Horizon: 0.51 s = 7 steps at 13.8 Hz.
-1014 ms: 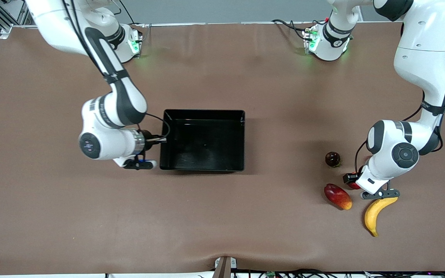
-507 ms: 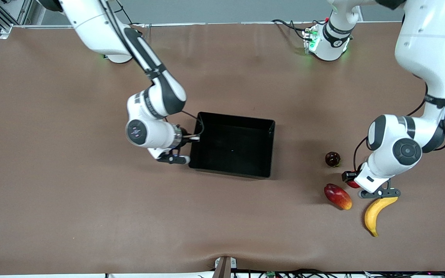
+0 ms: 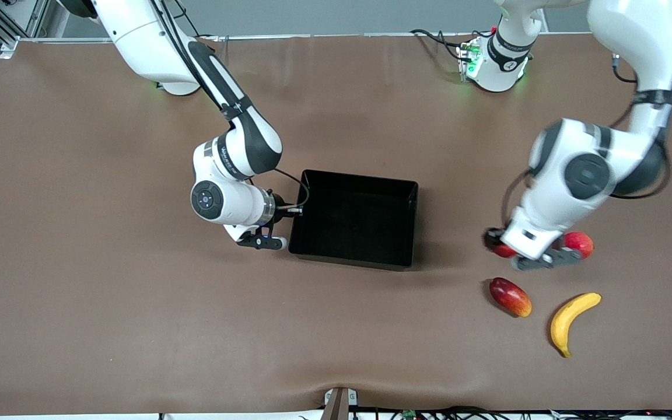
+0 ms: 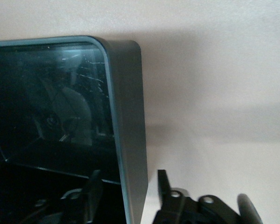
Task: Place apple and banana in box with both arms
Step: 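Carry the apple into the tray with the left gripper while the right gripper withdraws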
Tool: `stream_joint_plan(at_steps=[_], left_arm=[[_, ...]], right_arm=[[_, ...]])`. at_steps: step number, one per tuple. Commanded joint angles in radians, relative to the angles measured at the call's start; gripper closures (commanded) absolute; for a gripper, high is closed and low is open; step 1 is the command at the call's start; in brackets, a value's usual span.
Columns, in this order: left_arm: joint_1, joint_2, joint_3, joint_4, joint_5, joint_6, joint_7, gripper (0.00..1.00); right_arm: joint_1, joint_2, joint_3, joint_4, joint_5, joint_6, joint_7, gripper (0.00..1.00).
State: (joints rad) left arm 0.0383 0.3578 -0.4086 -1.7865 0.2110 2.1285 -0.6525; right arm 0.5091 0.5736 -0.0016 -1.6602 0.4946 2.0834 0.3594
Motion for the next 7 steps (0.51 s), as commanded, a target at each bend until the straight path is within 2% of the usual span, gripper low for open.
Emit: stream_joint_plan(at_steps=[1, 3, 5, 6, 7], left_arm=[[-0.044, 0.013, -0.116, -0.027, 0.005, 0.014, -0.230, 1.00], [-0.141, 0.033, -0.116, -0.025, 0.008, 0.036, -0.292, 1.00], [-0.190, 0.064, -0.116, -0.030, 0.010, 0.073, -0.311, 1.00], [-0.207, 0.093, -0.114, -0.030, 0.011, 0.086, -0.311, 1.00], [-0.218, 0.127, -0.114, -0.031, 0.039, 0.120, -0.320, 1.00]], right_arm=[[-0.044, -0.055, -0.037, 0.072, -0.020, -0.197, -0.011, 0.00], [-0.053, -0.057, -0.079, 0.179, -0.086, -0.366, -0.010, 0.00], [-0.055, -0.057, -0.093, 0.290, -0.238, -0.491, -0.010, 0.00], [-0.063, -0.057, -0.100, 0.336, -0.285, -0.531, -0.010, 0.00], [-0.085, -0.057, -0.113, 0.374, -0.295, -0.584, -0.013, 0.00]])
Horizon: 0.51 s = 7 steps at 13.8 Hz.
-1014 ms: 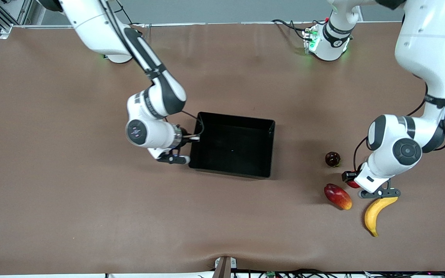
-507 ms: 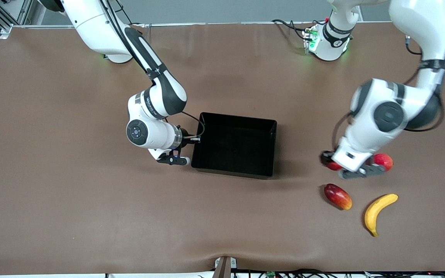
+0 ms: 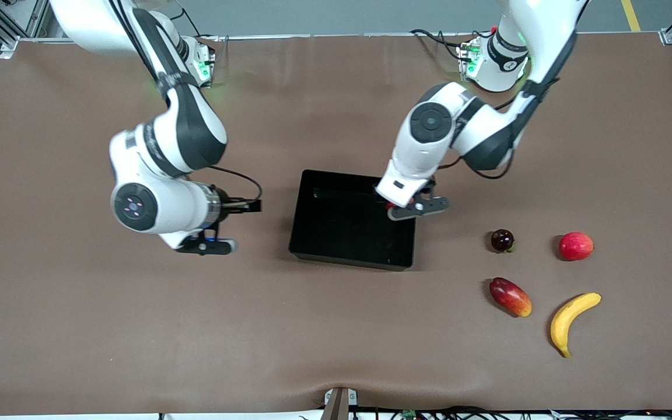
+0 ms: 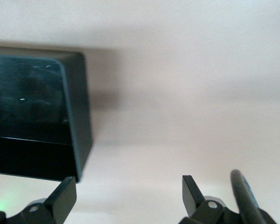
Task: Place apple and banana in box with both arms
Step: 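Carry the apple into the tray with the left gripper while the right gripper withdraws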
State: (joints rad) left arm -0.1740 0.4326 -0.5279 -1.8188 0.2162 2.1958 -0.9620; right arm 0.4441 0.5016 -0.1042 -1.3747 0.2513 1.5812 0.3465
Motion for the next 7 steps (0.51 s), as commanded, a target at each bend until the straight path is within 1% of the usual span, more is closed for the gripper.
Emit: stream_joint_plan(at_steps=[1, 3, 4, 5, 7], left_arm=[[-0.030, 0.084, 0.005, -0.002, 0.081, 0.088, -0.053, 1.00], [-0.041, 0.145, 0.005, 0.001, 0.216, 0.126, -0.168, 1.00], [-0.039, 0.173, 0.005, 0.001, 0.273, 0.143, -0.213, 1.00], [-0.033, 0.195, 0.005, 0.004, 0.308, 0.150, -0.234, 1.00], [-0.032, 0.212, 0.005, 0.009, 0.318, 0.162, -0.241, 1.00]], right_arm=[[-0.056, 0.015, -0.018, 0.126, -0.055, -0.158, -0.006, 0.00], [-0.119, 0.012, -0.020, 0.198, -0.060, -0.265, -0.009, 0.00], [-0.151, -0.003, -0.020, 0.201, -0.073, -0.303, -0.014, 0.00], [-0.172, -0.030, -0.020, 0.203, -0.108, -0.319, -0.024, 0.00], [-0.182, -0.110, -0.016, 0.200, -0.255, -0.314, -0.102, 0.00]])
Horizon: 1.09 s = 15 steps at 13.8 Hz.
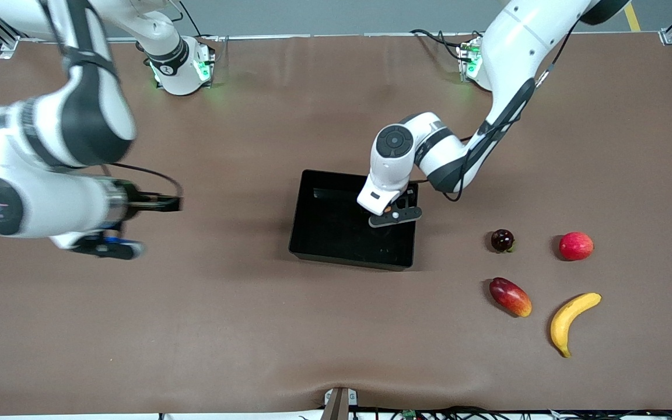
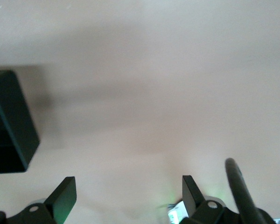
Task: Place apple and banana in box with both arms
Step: 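Carry the apple into the tray with the left gripper while the right gripper withdraws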
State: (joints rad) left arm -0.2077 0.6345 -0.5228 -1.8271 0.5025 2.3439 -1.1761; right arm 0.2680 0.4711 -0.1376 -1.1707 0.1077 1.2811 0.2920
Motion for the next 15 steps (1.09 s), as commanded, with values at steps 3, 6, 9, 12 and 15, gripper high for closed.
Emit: stream_joint_plan(at_steps=[3, 6, 9, 12, 15], left_arm=[[-0.009, 0.043, 0.000, 0.029, 0.033, 0.031, -0.028, 1.00], [-0.007, 0.059, 0.001, 0.032, 0.028, 0.043, -0.043, 0.70], [-0.009, 0.047, -0.003, 0.049, 0.027, 0.034, -0.074, 0.00], [-0.022, -0.041, -0.013, 0.080, 0.015, -0.049, -0.108, 0.00], [0.001, -0.110, -0.048, 0.141, -0.013, -0.167, -0.100, 0.00]], right_arm=[[-0.052, -0.190, 0.018, -0.068, -0.143, 0.006, -0.126, 0.00], [-0.105, -0.288, 0.018, -0.167, -0.143, 0.036, -0.140, 0.00], [-0.150, -0.397, 0.018, -0.300, -0.138, 0.130, -0.265, 0.00], [-0.199, -0.499, 0.018, -0.461, -0.131, 0.268, -0.336, 0.00], [-0.193, -0.491, 0.019, -0.449, -0.131, 0.279, -0.372, 0.00]])
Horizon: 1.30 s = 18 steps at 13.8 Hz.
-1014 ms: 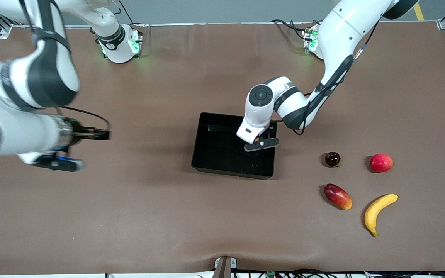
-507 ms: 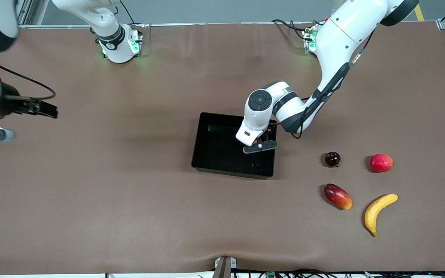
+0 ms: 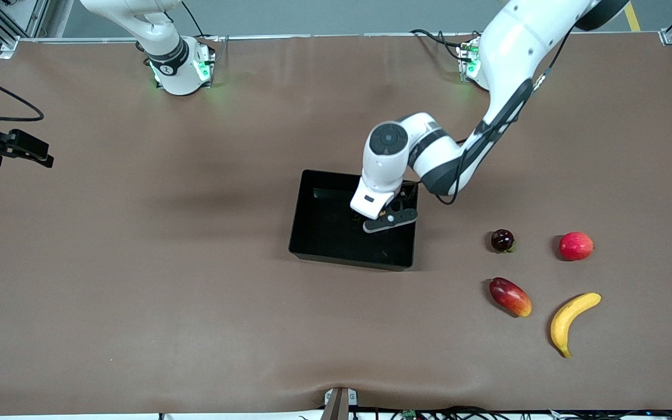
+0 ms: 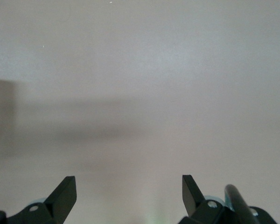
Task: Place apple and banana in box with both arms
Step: 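Open the left gripper to drop the apple and move toward the banana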
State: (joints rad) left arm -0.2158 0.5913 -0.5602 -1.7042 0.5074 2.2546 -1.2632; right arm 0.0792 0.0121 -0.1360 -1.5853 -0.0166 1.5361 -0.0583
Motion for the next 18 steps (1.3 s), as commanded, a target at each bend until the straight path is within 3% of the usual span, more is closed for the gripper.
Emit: stream_joint_plan(at_steps=[1, 5, 8, 9, 12, 15, 18], left_arm=[[0.024, -0.080, -0.012, 0.040, -0.023, -0.117, 0.001, 0.00], [0.171, -0.146, -0.015, 0.081, -0.072, -0.233, 0.223, 0.00], [0.317, -0.140, -0.014, 0.083, -0.073, -0.257, 0.509, 0.00], [0.360, -0.128, -0.014, 0.083, -0.072, -0.257, 0.607, 0.00], [0.487, -0.055, -0.009, 0.115, -0.059, -0.231, 0.905, 0.00], [0.584, 0.034, -0.007, 0.167, -0.061, -0.173, 1.181, 0.00], [0.599, 0.103, 0.028, 0.228, -0.058, -0.118, 1.367, 0.00]], right_arm=[[0.001, -0.028, 0.021, -0.004, -0.014, 0.021, -0.021, 0.00], [0.004, -0.018, 0.022, 0.040, -0.017, 0.021, -0.020, 0.00], [-0.013, -0.020, 0.024, 0.041, -0.016, 0.010, -0.020, 0.00], [-0.031, -0.020, 0.035, 0.039, -0.014, 0.009, -0.020, 0.00], [-0.142, -0.021, 0.148, 0.036, -0.013, -0.011, -0.020, 0.00], [-0.147, -0.021, 0.153, 0.036, -0.011, -0.013, -0.020, 0.00], [-0.141, -0.021, 0.154, 0.037, -0.009, -0.013, -0.018, 0.00]])
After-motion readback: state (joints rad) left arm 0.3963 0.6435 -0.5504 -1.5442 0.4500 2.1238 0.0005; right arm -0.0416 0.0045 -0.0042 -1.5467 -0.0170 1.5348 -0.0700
